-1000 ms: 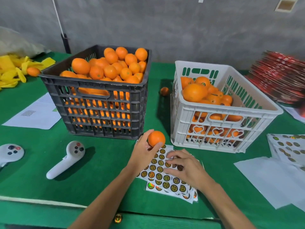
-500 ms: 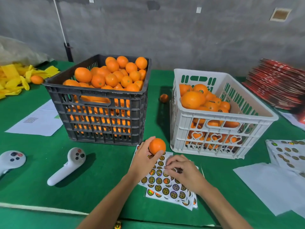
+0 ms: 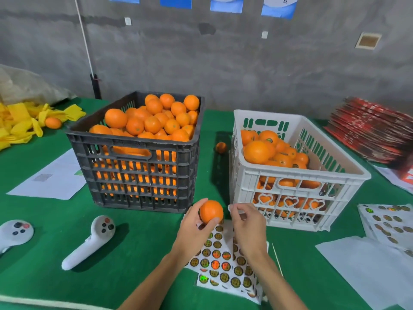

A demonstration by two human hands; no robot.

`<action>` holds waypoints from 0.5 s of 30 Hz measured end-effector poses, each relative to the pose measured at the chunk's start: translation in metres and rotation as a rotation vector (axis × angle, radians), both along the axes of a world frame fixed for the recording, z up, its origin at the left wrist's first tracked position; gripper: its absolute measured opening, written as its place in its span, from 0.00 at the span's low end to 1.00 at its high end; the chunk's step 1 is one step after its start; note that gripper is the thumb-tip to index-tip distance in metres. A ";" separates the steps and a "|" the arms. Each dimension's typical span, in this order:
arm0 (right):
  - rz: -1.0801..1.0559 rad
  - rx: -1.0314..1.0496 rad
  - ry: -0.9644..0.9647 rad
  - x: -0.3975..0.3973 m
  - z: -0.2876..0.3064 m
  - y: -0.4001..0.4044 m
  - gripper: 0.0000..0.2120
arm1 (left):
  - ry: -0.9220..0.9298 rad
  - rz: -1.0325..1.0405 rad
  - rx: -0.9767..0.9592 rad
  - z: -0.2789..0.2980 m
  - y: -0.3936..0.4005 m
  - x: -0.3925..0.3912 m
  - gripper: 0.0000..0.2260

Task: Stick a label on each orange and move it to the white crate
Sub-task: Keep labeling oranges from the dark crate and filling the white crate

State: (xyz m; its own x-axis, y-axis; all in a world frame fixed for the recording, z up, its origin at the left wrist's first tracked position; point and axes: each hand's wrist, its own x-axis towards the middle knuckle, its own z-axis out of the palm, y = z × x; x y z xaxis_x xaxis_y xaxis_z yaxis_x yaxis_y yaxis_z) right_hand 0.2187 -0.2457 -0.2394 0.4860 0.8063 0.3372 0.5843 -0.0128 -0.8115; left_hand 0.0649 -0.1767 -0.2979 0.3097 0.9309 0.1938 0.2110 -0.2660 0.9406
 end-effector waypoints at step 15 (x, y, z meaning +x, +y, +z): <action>0.332 0.197 -0.097 -0.004 0.130 0.038 0.22 | -0.466 -0.119 0.009 0.172 0.033 0.005 0.31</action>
